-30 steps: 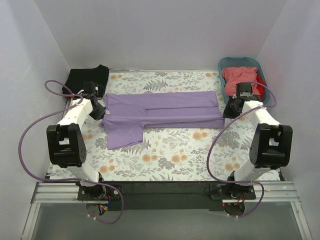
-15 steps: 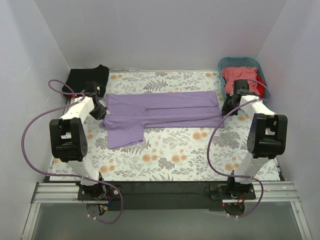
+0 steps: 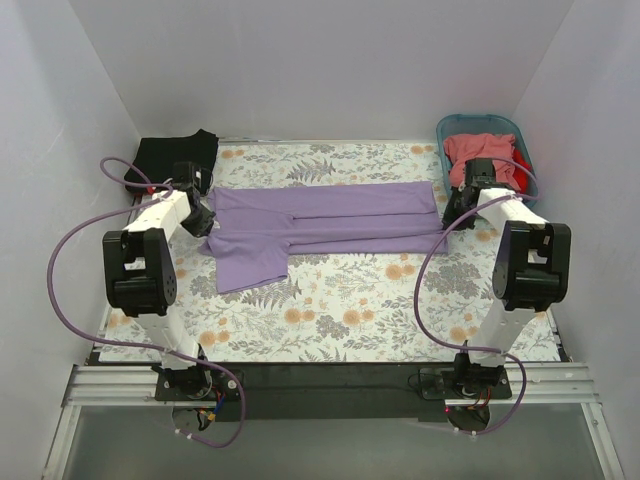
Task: Fold and stack the t-shirts
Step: Fold the tshirt
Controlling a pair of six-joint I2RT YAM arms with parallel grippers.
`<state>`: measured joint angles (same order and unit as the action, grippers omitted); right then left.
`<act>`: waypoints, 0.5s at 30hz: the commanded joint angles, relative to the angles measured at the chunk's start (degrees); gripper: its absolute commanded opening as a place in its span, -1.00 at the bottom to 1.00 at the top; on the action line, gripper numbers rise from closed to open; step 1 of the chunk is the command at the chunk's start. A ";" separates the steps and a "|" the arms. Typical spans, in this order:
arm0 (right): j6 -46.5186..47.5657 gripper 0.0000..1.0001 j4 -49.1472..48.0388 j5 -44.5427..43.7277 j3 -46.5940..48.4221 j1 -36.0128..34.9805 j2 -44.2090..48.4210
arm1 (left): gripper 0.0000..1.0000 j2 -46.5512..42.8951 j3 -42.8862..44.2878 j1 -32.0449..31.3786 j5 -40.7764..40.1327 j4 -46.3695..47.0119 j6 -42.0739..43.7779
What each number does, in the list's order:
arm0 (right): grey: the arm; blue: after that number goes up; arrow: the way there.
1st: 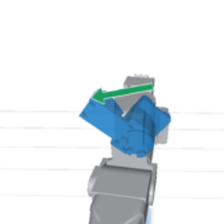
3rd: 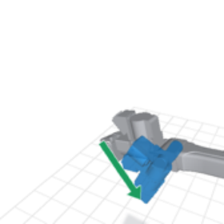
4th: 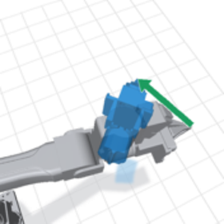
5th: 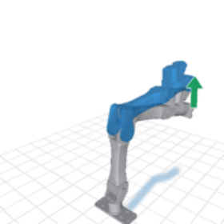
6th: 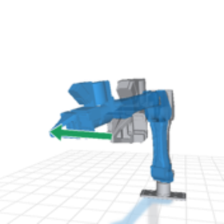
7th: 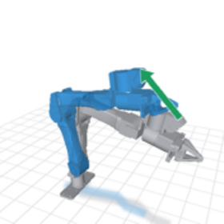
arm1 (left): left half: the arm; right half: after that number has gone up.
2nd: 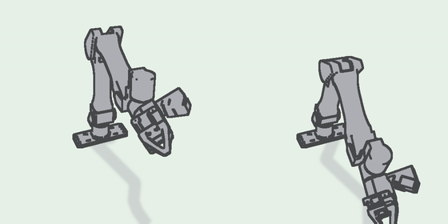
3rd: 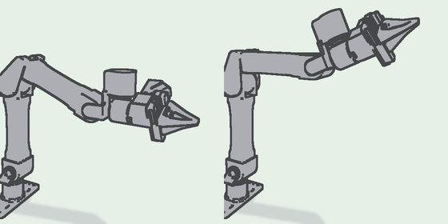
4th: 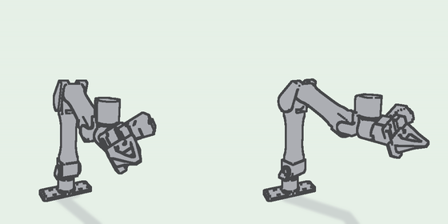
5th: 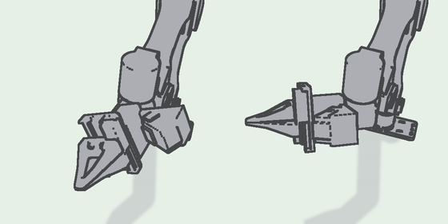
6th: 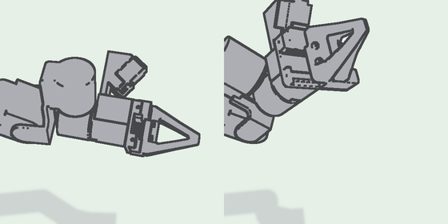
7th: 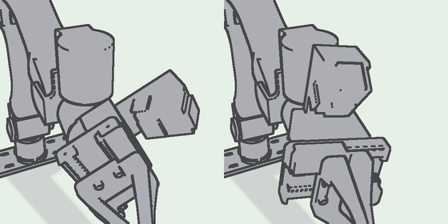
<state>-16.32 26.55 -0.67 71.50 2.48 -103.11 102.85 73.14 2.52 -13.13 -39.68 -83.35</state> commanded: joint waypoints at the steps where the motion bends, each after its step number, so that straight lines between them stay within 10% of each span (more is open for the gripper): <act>1: 1.02 -0.97 -2.81 -2.85 2.67 0.24 -1.56 | -1.00 -0.02 1.04 0.46 -3.31 1.97 0.29; 15: 1.64 -0.97 -4.75 -2.76 3.55 -0.28 -4.12 | -1.00 -0.27 0.33 0.46 -2.87 6.72 3.28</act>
<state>-16.05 23.77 -0.99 72.77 2.09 -107.31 103.85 73.12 2.50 -13.10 -34.92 -81.36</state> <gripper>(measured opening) 0.021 0.018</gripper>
